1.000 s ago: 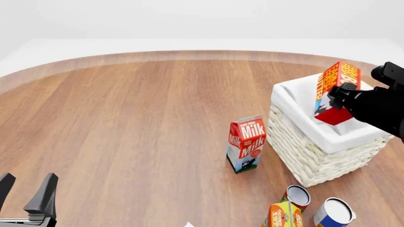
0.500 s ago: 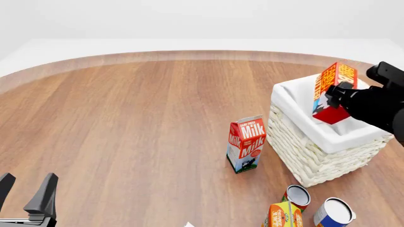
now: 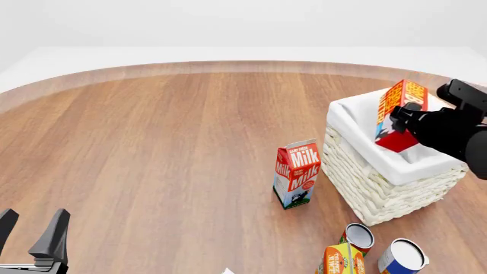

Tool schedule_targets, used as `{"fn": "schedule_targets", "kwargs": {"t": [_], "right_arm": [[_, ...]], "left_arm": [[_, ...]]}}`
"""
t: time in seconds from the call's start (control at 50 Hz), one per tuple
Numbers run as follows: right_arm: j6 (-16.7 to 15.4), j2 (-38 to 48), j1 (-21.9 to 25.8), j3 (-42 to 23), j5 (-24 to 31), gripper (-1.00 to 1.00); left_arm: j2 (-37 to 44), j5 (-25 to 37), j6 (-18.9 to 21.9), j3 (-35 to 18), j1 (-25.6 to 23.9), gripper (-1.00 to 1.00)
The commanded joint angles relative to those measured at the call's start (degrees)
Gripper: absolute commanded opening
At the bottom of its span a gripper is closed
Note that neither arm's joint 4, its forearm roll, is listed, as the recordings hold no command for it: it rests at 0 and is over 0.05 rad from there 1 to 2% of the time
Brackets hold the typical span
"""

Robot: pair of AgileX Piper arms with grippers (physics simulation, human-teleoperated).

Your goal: Pick up the cream cheese box and the butter, and put them in the basket.

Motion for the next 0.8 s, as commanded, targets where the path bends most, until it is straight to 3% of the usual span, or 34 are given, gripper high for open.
{"fn": "schedule_targets", "kwargs": {"t": [0.02, 0.74, 0.76, 0.8], "right_arm": [[0.7, 0.7, 0.0, -0.6, -1.8, -1.0], [0.4, 2.5, -0.1, -1.8, -2.2, -1.0], [0.2, 2.4, -0.1, -1.9, -2.1, 1.0], [0.1, 2.2, 0.3, -1.7, -2.1, 1.0]], "left_arm": [[0.0, 0.0, 0.0, 0.0, 0.0, 1.0], [0.0, 0.0, 0.0, 0.0, 0.0, 1.0], [0.0, 0.0, 0.0, 0.0, 0.0, 1.0], [0.0, 0.0, 0.0, 0.0, 0.0, 1.0]]}}
